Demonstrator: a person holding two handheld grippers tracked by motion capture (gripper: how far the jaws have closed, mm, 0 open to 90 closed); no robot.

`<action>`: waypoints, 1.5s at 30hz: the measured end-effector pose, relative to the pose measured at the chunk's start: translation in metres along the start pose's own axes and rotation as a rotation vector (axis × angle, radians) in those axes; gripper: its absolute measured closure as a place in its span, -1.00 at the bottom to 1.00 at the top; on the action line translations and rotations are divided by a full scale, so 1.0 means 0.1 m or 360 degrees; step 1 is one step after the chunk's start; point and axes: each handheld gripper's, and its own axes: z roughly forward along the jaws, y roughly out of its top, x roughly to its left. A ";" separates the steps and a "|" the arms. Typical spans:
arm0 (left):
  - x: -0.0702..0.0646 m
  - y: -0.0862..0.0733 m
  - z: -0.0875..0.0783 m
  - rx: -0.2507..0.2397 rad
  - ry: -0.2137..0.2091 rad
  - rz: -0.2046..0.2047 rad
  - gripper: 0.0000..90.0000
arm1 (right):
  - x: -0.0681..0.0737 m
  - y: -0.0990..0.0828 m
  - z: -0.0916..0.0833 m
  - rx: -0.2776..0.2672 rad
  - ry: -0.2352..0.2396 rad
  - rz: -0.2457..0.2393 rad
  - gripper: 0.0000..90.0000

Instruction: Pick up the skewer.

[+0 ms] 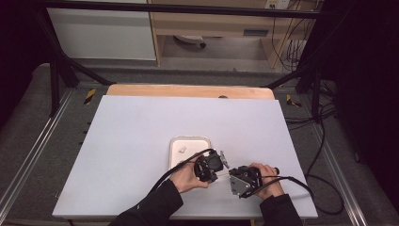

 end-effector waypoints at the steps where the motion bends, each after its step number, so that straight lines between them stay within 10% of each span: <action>1: 0.00 0.00 0.01 0.0007 0.0000 0.0004 0.96 | 0.00 0.00 0.00 -0.0001 0.0000 -0.0006 0.98; 17: -0.05 -0.02 0.02 -0.0018 0.0040 0.0009 0.98 | 0.01 0.01 -0.03 0.0005 -0.0026 -0.0028 0.96; 21: -0.04 -0.05 0.01 -0.0034 0.0071 0.0011 0.98 | -0.01 0.00 -0.06 -0.0023 -0.0037 0.0065 0.85; 30: 0.04 -0.19 -0.09 -0.0058 0.0126 -0.0023 0.98 | -0.13 -0.14 -0.15 -0.0095 -0.0112 0.0557 0.07; 45: 0.16 -0.67 -0.31 -0.0245 0.0209 -0.0174 0.98 | -0.08 -0.37 -0.12 -0.0089 -0.0124 0.1284 -0.59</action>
